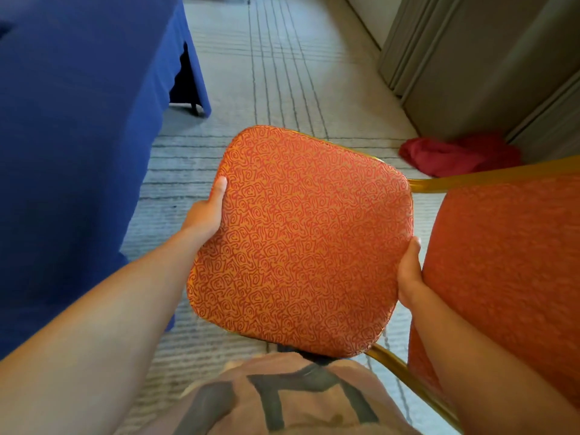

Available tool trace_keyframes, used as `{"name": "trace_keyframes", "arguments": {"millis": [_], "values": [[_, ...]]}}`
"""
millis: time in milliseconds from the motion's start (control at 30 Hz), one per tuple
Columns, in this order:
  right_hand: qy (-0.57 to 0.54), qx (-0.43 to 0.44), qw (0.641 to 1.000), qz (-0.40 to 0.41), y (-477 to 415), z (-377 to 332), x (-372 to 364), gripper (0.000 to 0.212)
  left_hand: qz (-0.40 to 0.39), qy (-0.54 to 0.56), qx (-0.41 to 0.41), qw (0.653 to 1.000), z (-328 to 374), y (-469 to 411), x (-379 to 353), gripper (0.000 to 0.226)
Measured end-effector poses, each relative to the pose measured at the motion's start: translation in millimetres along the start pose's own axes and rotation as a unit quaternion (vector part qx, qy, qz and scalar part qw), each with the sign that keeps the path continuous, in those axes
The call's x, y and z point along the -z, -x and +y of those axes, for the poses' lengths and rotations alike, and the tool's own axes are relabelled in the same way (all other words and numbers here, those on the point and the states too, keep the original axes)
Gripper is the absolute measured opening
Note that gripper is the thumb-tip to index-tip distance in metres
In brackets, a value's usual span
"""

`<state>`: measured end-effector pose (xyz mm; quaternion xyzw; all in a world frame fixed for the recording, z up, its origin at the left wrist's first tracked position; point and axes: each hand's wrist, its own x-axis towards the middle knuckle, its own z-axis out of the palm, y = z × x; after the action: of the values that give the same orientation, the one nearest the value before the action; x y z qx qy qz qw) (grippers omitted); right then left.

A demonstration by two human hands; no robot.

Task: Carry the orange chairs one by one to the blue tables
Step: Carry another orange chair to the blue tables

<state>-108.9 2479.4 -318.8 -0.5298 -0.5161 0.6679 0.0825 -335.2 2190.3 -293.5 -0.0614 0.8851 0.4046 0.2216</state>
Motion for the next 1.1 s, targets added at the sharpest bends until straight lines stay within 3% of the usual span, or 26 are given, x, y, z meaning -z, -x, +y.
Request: {"name": "trace_keyframes", "arguments": {"millis": [200, 500, 833, 1100], "values": [[0.052, -0.002, 0.999, -0.003, -105, -77, -55, 0.075, 0.001, 0.018, 0.013, 1.0, 50, -104, -28, 0.096], [0.107, -0.011, 0.991, -0.081, -255, -223, -147, 0.073, 0.016, 0.068, 0.102, 0.992, 155, -246, -39, 0.1], [0.096, -0.049, 0.987, -0.117, -379, -281, -281, 0.074, 0.029, 0.058, 0.133, 0.989, 204, -397, 7, 0.101], [0.052, -0.034, 0.991, -0.122, -465, -357, -445, 0.073, 0.018, 0.051, 0.119, 0.991, 263, -589, 79, 0.102]]}}
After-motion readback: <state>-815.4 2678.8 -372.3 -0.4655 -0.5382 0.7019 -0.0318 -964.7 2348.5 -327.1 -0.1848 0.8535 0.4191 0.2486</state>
